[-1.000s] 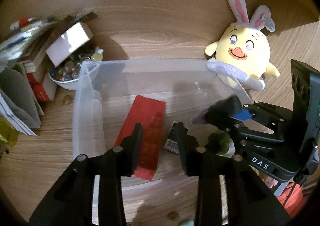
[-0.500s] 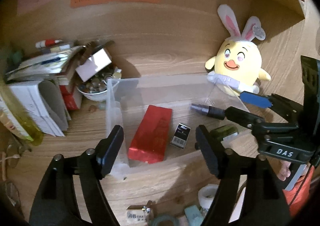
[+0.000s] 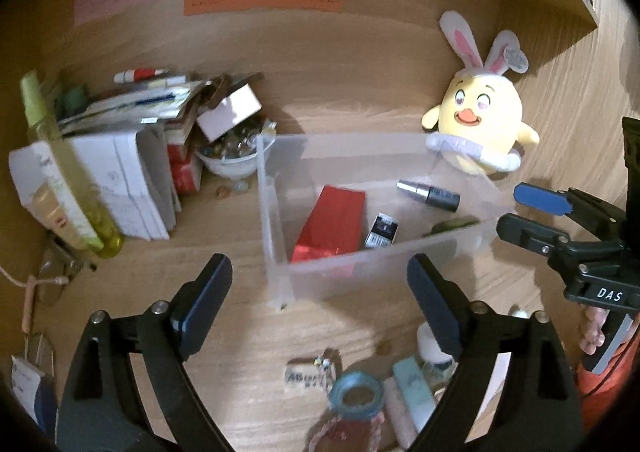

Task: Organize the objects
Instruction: 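Open both tools to release the items and withdraw from the bin, then grasp the eraser with the left tool while the right tool grasps the white tape roll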

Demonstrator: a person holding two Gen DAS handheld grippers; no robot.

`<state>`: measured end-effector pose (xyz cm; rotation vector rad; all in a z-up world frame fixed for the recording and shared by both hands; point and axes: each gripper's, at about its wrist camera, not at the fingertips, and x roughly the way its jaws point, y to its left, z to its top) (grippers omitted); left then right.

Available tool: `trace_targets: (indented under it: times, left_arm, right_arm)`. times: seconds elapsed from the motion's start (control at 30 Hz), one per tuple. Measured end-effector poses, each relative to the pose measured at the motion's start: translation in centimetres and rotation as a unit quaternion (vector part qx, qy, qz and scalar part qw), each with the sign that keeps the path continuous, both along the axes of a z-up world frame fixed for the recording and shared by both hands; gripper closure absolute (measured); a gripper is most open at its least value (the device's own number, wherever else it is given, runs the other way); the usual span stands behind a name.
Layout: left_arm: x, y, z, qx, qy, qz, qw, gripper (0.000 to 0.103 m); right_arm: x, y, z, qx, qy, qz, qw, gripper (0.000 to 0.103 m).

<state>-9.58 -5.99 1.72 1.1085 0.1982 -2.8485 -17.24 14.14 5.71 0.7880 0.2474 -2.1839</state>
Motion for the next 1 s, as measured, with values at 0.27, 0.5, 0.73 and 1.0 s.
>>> trace_targets:
  times: [0.27,0.5,0.73,1.0]
  left_arm:
    - [2.2,-0.7,-2.7,0.004,-0.034,0.007,0.9994,0.013]
    - [3.8,-2.8,-5.4,0.023,-0.067,0.029,0.9971,0.013]
    - [5.5,-3.9,-7.1,0.025,-0.088,0.037,0.9951,0.013]
    - [4.6,-3.3,-8.7,0.022,-0.116,0.019,0.9928,0.013]
  right_arm:
    - [2.4,-0.1,-2.4,0.007,-0.03,0.015,0.999,0.039]
    - [3.5,-0.8,-4.7,0.026,-0.059,0.027,0.998,0.039]
    - [4.1,-1.4,-6.2,0.047,-0.075,0.035,0.995,0.039]
    - [4.5,-2.2,-7.1,0.062,-0.083,0.044,0.994,0.039]
